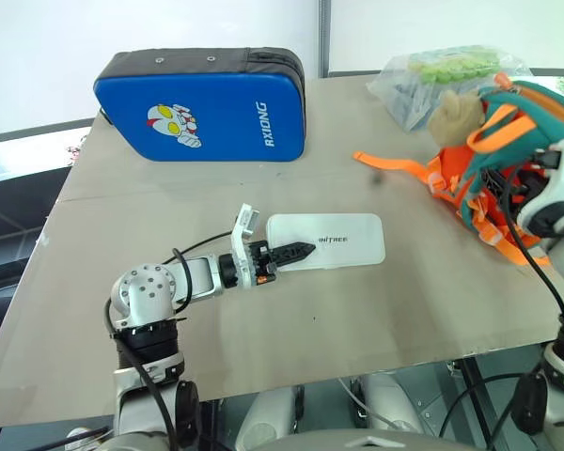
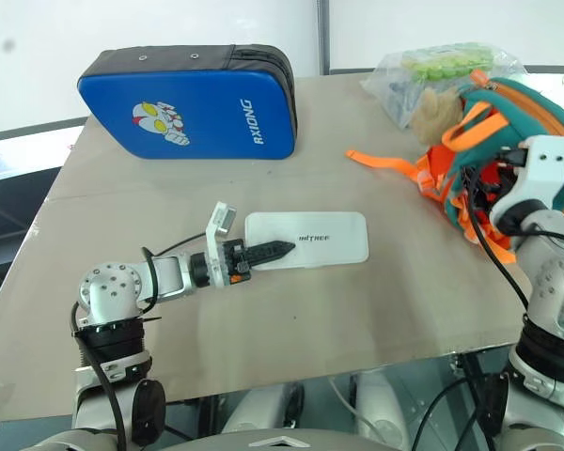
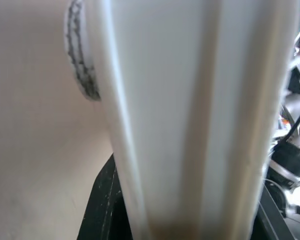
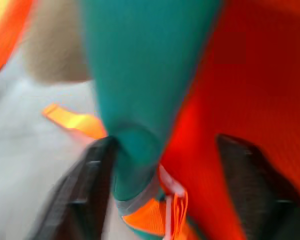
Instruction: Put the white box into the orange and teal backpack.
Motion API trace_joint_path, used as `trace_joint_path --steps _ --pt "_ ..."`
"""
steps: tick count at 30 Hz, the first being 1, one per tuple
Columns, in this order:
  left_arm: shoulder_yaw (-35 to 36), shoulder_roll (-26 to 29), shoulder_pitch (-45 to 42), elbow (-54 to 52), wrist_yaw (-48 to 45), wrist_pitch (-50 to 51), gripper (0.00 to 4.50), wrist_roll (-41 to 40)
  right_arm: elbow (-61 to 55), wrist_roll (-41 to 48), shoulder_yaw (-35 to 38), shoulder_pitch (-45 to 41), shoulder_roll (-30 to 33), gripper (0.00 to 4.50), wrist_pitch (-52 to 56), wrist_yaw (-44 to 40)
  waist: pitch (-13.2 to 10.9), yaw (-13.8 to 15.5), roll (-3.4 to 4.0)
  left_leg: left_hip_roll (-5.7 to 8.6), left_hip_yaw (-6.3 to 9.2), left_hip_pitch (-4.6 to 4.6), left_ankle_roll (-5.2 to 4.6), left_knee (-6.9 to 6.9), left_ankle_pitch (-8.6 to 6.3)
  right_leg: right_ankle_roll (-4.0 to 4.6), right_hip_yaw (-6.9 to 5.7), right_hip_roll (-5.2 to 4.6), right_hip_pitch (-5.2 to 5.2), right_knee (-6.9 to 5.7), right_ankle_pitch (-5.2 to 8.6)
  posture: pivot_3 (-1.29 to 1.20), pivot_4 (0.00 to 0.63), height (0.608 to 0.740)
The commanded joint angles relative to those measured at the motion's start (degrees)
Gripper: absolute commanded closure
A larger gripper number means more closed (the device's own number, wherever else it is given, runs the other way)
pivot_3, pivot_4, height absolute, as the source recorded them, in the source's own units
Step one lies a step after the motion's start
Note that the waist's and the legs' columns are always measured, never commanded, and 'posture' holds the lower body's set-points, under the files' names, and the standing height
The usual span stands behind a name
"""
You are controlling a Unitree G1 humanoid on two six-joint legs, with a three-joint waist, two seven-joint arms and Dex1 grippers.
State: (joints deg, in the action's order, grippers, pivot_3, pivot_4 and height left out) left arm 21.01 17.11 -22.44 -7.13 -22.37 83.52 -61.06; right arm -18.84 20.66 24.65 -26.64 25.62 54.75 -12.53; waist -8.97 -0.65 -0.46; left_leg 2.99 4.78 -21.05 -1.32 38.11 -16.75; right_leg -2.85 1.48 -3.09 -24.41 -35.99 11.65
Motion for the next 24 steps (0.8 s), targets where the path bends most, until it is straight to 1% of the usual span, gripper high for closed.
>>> trace_joint_path --steps 1,3,5,11,13,15,16,18,21,24 --pt "2.6 -0.7 1.9 -4.1 1.5 -1.4 3.62 -2.9 -0.1 1.1 0.3 -1.1 0.9 3.54 -2.3 -1.1 0.0 0.1 0.0 0.0 0.03 -0.16 0.0 -0.01 0.0 0.0 0.0 -0.01 -0.12 0.0 0.0 0.0 0.15 0.74" --pt "3.2 -1.2 3.1 -5.0 2.7 -1.9 3.62 -3.4 -0.2 1.9 -0.1 -1.2 1.2 4.48 -2.5 -1.9 0.0 0.1 0.01 0.0 0.11 -0.48 0.0 0.1 0.0 0.0 0.01 -0.03 -0.37 -0.01 -0.01 0.0 0.15 0.74" --pt "3.2 -1.7 4.0 -5.7 3.8 -2.6 3.62 -3.8 -0.4 2.7 -0.8 -1.4 1.5 4.48 -2.6 -2.8 0.0 0.1 0.01 0.03 0.18 -0.69 -0.01 0.24 0.01 0.01 -0.01 -0.05 -0.5 -0.05 -0.03 0.0 0.15 0.74" --pt "3.1 -1.3 4.5 -5.8 5.3 -4.4 3.62 -4.7 -2.6 5.5 -1.4 -1.0 2.3 4.48 -0.7 -4.6 0.0 0.1 0.01 0.04 0.13 -0.61 0.01 0.25 0.02 0.03 -0.05 -0.03 -0.5 -0.26 -0.04 0.0 0.15 0.74" --pt "3.1 -0.8 4.4 -5.4 5.5 -4.7 3.62 -4.9 -3.7 7.2 -0.4 -1.7 2.0 3.85 0.8 -3.8 0.0 0.0 0.01 0.04 0.13 -0.6 0.02 0.25 0.03 0.04 -0.06 -0.03 -0.51 -0.3 -0.04 0.0 0.15 0.74" --pt "3.0 -0.5 4.3 -5.0 5.7 -4.8 3.62 -5.3 -4.1 7.0 -1.1 -2.2 2.0 3.16 1.6 -2.4 0.0 -0.1 0.01 0.03 0.13 -0.6 0.03 0.25 0.03 0.04 -0.08 -0.02 -0.53 -0.33 -0.04 0.0 0.15 0.74" --pt "2.7 -0.4 4.1 -4.9 5.6 -4.8 3.62 -5.4 -3.9 6.8 -1.5 -2.8 1.3 2.45 2.1 -1.0 0.0 -0.1 0.01 0.03 0.11 -0.6 0.03 0.25 0.03 0.04 -0.08 -0.01 -0.54 -0.34 -0.04 0.0 0.15 0.74" --pt "2.3 -0.1 3.9 -4.6 5.7 -5.0 3.62 -5.6 -3.2 6.7 -1.7 -4.0 -0.2 1.61 3.1 1.5 0.0 -0.1 0.01 0.03 0.07 -0.6 0.03 0.25 0.04 0.04 -0.07 -0.01 -0.57 -0.37 -0.04 0.0 0.15 0.74" --pt "2.0 0.3 3.5 -4.1 5.7 -5.2 3.62 -5.8 -2.0 6.6 -2.1 -5.3 -2.2 0.11 2.5 3.4 0.0 0.0 0.01 0.03 0.05 -0.61 0.04 0.25 0.04 0.04 -0.05 -0.01 -0.62 -0.41 -0.03 0.0 0.15 0.74" --pt "1.7 0.7 3.5 -4.2 5.4 -5.4 3.62 -5.7 0.5 5.3 -2.1 -7.1 -4.1 0.04 0.5 5.9 0.0 0.0 0.01 0.04 0.04 -0.63 0.04 0.25 0.04 0.04 -0.05 -0.01 -0.65 -0.43 -0.03 0.0 0.15 0.74"
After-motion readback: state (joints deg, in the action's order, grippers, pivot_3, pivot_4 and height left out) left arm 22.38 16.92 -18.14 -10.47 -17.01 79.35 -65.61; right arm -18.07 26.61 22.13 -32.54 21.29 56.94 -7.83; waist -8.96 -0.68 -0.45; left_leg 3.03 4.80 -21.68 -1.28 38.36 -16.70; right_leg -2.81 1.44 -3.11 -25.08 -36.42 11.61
